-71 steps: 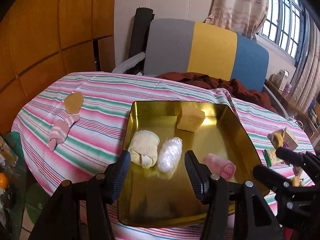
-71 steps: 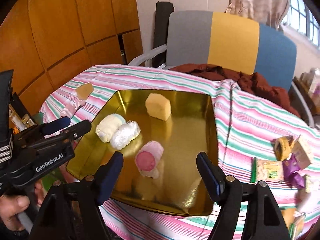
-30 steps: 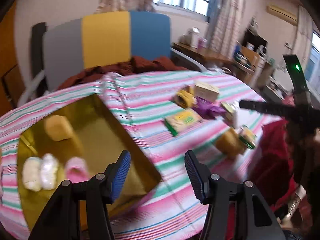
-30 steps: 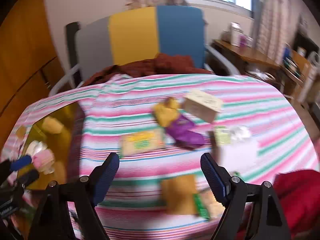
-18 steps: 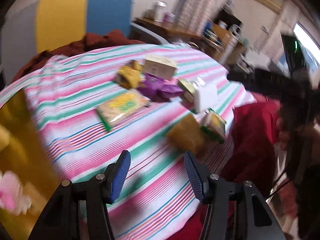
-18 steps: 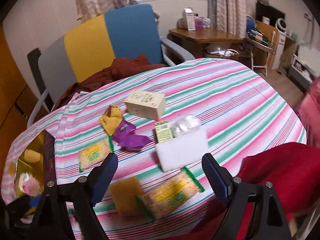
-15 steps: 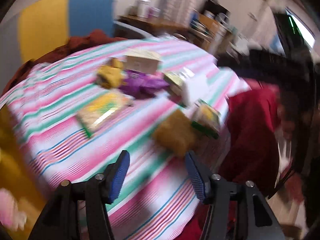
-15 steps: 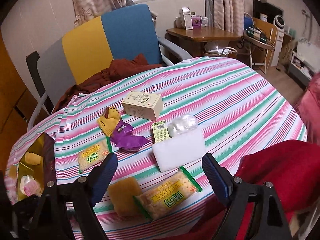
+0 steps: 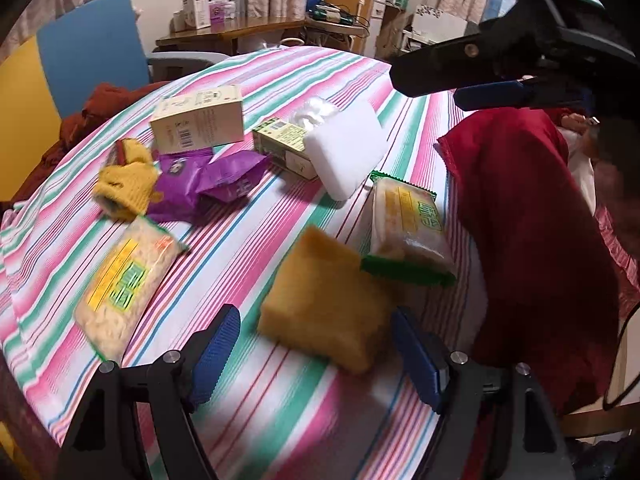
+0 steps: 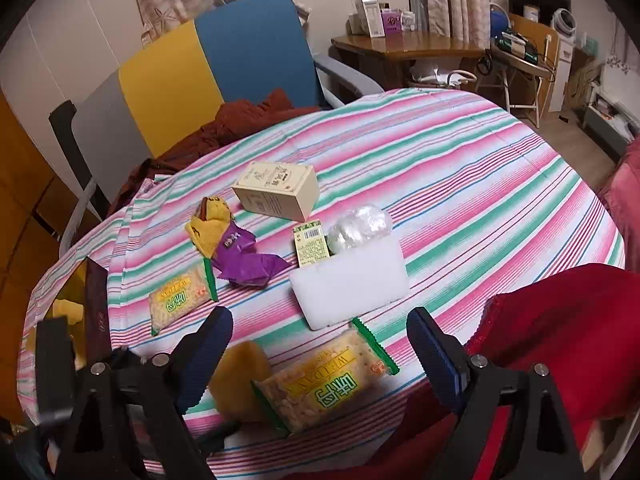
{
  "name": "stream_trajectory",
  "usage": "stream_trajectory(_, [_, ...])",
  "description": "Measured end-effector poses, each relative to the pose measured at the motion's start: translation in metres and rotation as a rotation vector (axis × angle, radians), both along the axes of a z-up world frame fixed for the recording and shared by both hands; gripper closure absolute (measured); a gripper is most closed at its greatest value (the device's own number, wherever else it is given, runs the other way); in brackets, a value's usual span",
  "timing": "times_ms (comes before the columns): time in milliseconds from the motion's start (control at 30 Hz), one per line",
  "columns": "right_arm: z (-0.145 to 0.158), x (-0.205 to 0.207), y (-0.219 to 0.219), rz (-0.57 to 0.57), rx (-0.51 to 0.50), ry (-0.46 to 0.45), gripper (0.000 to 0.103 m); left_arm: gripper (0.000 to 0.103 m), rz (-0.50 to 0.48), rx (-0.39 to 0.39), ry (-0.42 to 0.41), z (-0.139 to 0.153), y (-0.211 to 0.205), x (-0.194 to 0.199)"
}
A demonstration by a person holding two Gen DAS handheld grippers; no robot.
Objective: Organize objects
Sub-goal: 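Move both tools back toward the yellow sponge and WEIDAN cracker packet, then grasp the yellow sponge with left tool while right tool grasps the WEIDAN cracker packet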
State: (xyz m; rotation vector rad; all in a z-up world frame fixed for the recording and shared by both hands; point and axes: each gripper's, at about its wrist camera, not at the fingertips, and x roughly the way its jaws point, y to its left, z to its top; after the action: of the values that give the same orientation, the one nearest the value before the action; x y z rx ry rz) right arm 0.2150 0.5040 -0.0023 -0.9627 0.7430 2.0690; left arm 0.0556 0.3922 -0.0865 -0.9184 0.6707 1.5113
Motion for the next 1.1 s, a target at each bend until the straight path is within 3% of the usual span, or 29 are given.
stream_trajectory(100, [-0.004, 0.0, 0.004, -0.006, -0.022, -0.011, 0.013, 0.025, -0.029, 0.001, -0.04, -0.008, 0.008, 0.0])
stream_trajectory(167, [-0.007, 0.0, 0.007, -0.012, -0.044, -0.016, 0.013, 0.031, -0.029, 0.006, -0.075, -0.01, 0.01, -0.002])
stream_trajectory(233, [-0.011, -0.002, 0.009, -0.013, -0.068, -0.027, 0.013, 0.038, -0.021, 0.028, -0.082, -0.009, 0.004, -0.001])
stream_trajectory(367, [-0.016, -0.008, 0.008, -0.005, -0.099, -0.056, 0.012, 0.041, 0.039, 0.052, -0.113, -0.009, -0.017, -0.007])
stream_trajectory(500, [-0.025, -0.017, 0.004, 0.004, -0.137, -0.112, 0.012, 0.041, 0.12, 0.055, -0.093, -0.003, -0.05, -0.008])
stream_trajectory(767, [-0.042, -0.036, -0.007, 0.004, -0.219, -0.219, 0.007, 0.041, 0.182, 0.07, -0.018, 0.002, -0.096, 0.008])
stream_trajectory(1100, [-0.086, -0.057, 0.002, -0.092, -0.349, -0.37, 0.007, 0.04, 0.218, 0.093, -0.039, -0.007, -0.103, 0.003])
